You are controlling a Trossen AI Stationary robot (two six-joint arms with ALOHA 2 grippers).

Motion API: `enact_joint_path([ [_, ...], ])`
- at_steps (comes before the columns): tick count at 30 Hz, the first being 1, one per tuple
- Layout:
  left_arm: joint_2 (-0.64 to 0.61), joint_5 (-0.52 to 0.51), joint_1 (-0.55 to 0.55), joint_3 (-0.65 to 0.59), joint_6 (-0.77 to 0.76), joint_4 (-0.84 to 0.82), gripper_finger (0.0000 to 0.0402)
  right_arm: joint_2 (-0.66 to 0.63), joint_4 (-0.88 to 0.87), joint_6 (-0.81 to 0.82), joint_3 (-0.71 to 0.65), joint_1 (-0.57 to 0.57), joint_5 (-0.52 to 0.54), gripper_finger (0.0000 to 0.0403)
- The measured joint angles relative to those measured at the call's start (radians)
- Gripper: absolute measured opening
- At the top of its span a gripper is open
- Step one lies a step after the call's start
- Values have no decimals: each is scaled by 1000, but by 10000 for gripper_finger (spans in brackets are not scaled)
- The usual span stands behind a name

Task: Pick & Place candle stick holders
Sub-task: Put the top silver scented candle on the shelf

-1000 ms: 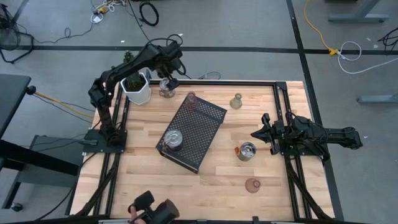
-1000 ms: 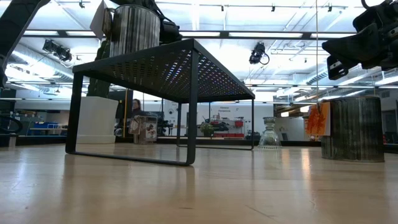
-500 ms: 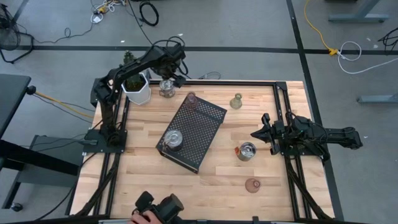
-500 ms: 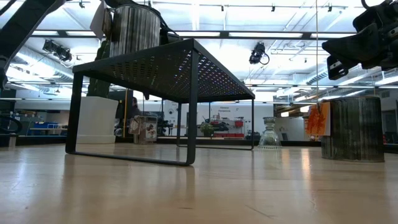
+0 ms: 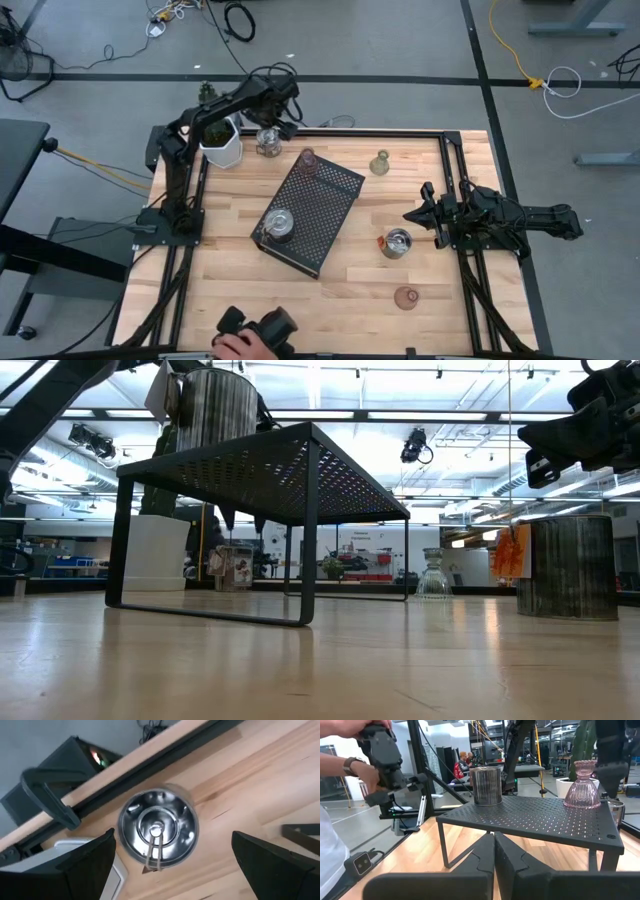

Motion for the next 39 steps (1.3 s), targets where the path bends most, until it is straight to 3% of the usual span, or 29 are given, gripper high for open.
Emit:
enact_joint_path([
  [10,38,1,5,0,-3,-4,399,0,0,0,0,0,0,12],
  [26,45,111,72,0,60,-7,399,0,0,0,0,0,0,12],
  [39,51,130,94,0,101,5,399,0,0,0,0,0,0,12],
])
